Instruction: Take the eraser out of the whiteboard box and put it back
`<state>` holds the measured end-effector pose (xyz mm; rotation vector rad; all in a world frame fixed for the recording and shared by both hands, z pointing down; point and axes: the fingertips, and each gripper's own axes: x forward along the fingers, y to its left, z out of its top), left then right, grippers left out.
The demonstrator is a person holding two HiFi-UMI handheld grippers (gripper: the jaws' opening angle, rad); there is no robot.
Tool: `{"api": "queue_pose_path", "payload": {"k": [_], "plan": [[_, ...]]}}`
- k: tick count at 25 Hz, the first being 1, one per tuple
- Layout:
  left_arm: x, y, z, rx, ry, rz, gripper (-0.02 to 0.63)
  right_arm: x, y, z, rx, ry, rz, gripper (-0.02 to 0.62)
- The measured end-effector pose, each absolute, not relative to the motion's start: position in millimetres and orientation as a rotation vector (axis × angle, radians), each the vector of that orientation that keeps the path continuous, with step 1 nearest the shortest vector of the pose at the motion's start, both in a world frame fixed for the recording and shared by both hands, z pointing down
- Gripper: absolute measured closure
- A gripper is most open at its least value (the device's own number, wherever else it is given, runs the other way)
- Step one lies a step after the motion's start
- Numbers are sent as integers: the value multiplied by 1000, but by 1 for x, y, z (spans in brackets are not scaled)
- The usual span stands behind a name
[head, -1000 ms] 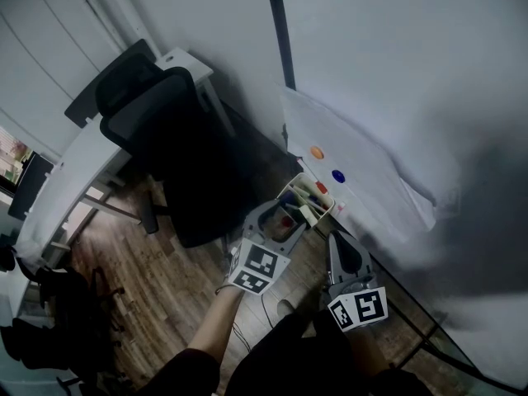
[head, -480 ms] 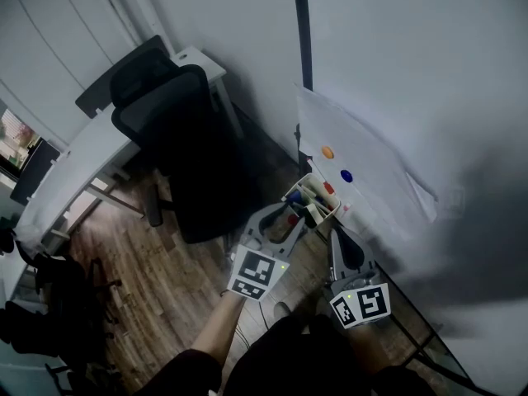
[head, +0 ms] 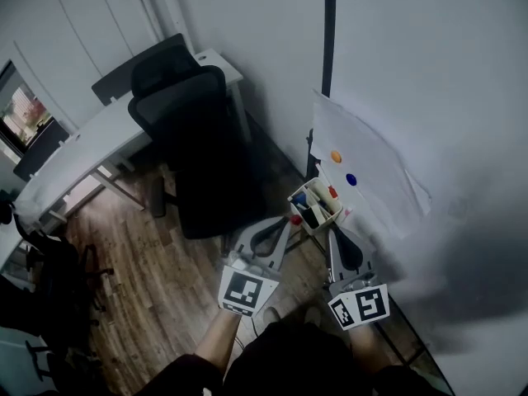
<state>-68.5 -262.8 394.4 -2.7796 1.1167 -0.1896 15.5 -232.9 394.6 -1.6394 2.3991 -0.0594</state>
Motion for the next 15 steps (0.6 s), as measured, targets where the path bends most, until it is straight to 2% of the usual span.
{"api": "queue_pose_path", "payload": {"k": [5,15], "plan": [[-84,-252,382,-2773,1222,-49,601,10,-226,386,-1619,2421,-8,592],[-87,-245,373,-2751,1241,-10,601,4,-217,378,-1598,2434,38,592]]}}
